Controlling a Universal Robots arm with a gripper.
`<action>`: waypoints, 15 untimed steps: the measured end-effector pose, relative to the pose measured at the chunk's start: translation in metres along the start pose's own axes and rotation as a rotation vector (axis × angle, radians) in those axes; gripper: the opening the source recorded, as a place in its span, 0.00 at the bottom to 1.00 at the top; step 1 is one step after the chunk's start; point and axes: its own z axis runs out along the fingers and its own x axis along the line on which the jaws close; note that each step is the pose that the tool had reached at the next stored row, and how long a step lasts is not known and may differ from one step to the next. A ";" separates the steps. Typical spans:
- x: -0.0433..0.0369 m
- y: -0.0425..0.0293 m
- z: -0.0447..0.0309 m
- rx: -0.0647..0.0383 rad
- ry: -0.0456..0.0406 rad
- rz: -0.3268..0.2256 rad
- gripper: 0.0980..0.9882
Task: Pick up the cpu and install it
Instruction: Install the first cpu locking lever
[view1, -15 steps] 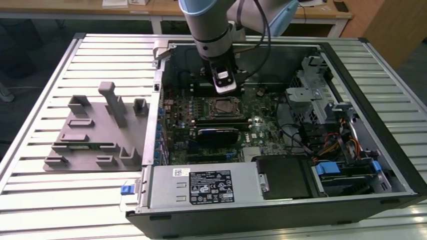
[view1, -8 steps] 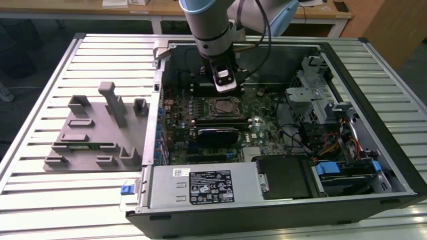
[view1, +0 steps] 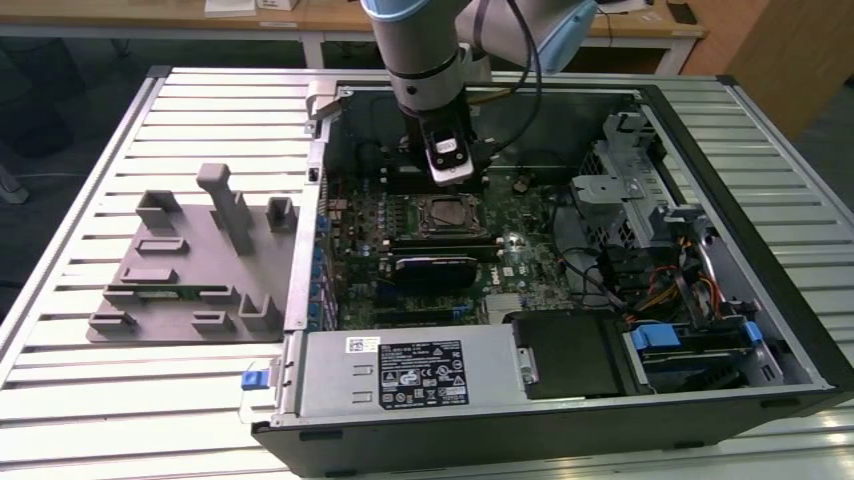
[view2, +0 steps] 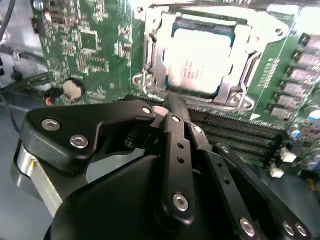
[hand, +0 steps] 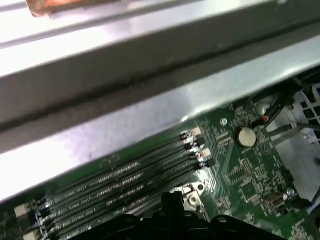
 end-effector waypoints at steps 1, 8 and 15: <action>0.0000 0.0000 0.0001 0.011 -0.0007 -0.002 0.01; 0.0002 -0.0002 0.0011 0.092 0.0001 -0.018 0.01; 0.0003 -0.0004 0.0019 0.171 0.0112 -0.033 0.01</action>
